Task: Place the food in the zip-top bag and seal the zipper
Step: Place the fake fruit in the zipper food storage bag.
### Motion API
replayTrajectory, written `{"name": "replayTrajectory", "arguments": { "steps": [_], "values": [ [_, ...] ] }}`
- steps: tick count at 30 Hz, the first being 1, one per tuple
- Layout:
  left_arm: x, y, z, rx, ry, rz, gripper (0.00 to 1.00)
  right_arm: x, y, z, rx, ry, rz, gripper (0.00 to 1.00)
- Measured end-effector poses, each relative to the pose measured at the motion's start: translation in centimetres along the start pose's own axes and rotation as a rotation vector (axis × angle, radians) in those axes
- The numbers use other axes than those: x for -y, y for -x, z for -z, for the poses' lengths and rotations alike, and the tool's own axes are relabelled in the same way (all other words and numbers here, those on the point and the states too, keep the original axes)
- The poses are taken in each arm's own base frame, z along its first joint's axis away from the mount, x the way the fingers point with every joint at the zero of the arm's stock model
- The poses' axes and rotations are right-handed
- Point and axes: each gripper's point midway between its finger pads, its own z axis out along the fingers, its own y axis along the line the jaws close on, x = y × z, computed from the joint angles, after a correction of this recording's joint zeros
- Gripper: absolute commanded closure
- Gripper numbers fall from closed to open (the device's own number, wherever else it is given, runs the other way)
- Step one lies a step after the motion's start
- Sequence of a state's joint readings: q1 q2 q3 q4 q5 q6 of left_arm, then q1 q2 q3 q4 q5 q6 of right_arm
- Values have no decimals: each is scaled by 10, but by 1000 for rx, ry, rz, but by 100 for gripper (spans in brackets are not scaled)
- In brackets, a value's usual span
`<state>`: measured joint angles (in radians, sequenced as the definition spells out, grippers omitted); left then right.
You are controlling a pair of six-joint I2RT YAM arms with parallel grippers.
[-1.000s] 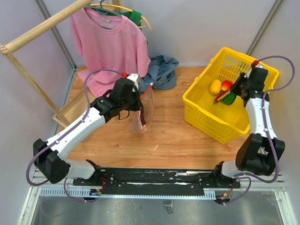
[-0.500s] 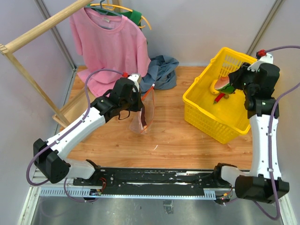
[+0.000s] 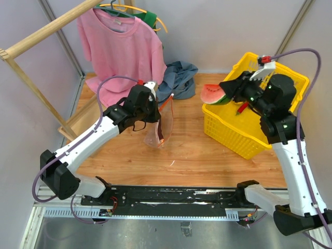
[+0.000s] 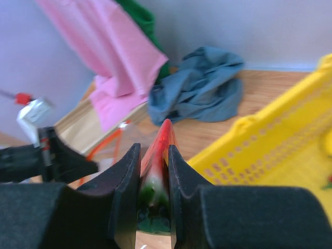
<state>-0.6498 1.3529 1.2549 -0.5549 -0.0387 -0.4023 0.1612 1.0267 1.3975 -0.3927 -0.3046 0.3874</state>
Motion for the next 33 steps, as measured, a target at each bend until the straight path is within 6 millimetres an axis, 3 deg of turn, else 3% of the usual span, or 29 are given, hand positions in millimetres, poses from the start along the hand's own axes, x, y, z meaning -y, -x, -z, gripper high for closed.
{"name": "replayTrajectory", "arguments": {
  "steps": [7,13,17,25,33],
  "values": [
    [2,3,-2,2,1,21,100,-86,-47,-17,-96,235,-54,99],
    [3,4,-1,4,1,35,100,-128,-87,-37,-185,306,-78,99],
    [2,4,-1,2,9,41,100,-132,-111,-51,-241,280,-91,99],
    [-2,4,-1,7,30,48,100,-119,-148,-67,-338,184,-111,99],
    [0,2,-1,0,27,48,100,-109,-166,-74,-345,127,-123,99]
  ]
}}
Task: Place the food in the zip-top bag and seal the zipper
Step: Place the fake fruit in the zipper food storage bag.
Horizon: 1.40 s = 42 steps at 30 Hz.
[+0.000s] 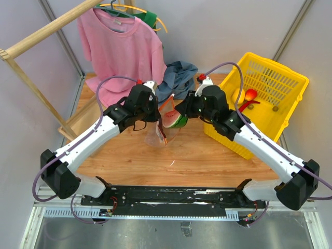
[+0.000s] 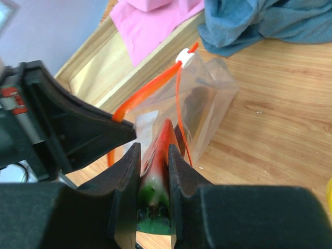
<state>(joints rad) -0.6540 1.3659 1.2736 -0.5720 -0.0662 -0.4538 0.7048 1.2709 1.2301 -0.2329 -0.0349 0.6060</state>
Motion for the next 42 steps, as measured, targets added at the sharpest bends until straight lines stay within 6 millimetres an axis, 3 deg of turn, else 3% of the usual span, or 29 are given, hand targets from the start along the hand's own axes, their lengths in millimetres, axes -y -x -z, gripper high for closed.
{"name": "replayTrajectory", "arguments": {
  "steps": [5,19,25,26,31,37,42],
  "values": [
    [10,-5,1,-12,-26,-1,100,11,-17,-14,18,-18,-12,99],
    [32,-11,4,-37,-110,29,100,3,-37,-43,192,45,84,99],
    [37,-9,4,-34,-129,43,100,3,-37,-53,250,10,151,76],
    [38,-9,4,-33,-131,43,100,4,-38,-56,251,5,160,67],
    [38,-11,5,-37,-128,44,100,9,-42,-63,262,-16,187,41],
    [28,-12,4,-36,-82,45,100,9,-41,-60,261,-12,230,35],
    [23,-9,3,-19,-51,44,100,4,-42,-44,224,15,281,35]
  ]
}}
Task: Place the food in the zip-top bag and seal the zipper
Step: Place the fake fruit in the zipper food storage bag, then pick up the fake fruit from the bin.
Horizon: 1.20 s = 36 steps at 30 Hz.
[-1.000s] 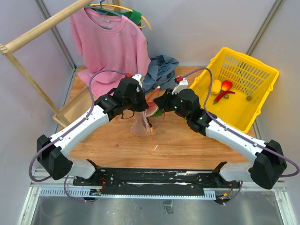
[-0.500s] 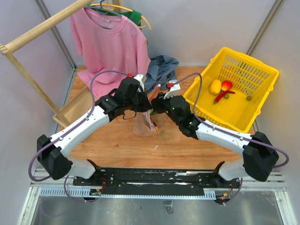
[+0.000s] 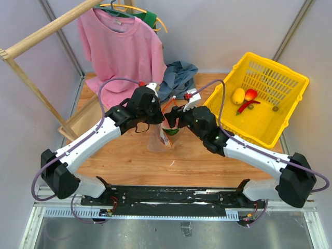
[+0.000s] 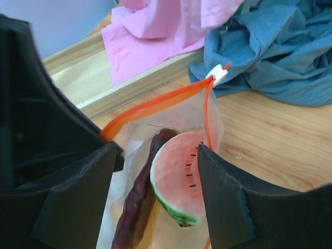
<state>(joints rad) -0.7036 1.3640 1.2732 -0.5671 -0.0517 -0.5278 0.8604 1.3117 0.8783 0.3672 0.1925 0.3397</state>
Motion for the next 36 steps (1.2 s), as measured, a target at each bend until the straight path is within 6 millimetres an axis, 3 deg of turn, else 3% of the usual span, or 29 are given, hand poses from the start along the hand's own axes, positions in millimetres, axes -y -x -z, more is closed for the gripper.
{"name": "replayTrajectory", "arguments": {
  "steps": [9,13,16,19,23,28,36],
  "values": [
    [-12,3,0,15,50,-9,100,-11,58,34,10,42,133,25],
    [-17,5,-1,23,71,-24,100,1,80,46,-7,-4,213,22],
    [-20,5,0,24,82,-39,100,39,98,53,-31,-119,249,21],
    [-22,6,0,27,89,-52,100,96,114,63,-51,-285,239,20],
    [-25,8,0,30,97,-68,100,162,119,80,-94,-469,179,20],
    [-26,8,0,30,97,-83,100,235,109,95,-159,-661,54,19],
    [-27,8,0,28,95,-124,100,332,76,121,-218,-850,-183,21]
  ]
}}
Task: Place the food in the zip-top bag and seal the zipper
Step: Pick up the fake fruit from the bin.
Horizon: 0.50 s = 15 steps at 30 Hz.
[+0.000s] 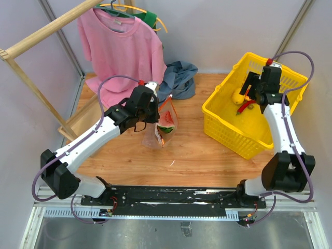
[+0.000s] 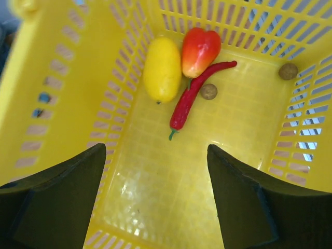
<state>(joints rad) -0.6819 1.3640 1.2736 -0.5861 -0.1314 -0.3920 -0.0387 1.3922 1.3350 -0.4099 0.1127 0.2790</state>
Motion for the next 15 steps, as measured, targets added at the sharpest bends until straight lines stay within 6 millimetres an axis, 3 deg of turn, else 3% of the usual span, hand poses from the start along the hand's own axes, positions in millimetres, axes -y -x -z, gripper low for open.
{"name": "replayTrajectory", "arguments": {
  "steps": [5,15],
  "values": [
    [0,0,0,-1,-3,-21,100,24,-16,-46,-69,-9,-101,21],
    [3,3,2,2,-19,-32,100,28,-52,-131,-128,47,-208,22]
  ]
}}
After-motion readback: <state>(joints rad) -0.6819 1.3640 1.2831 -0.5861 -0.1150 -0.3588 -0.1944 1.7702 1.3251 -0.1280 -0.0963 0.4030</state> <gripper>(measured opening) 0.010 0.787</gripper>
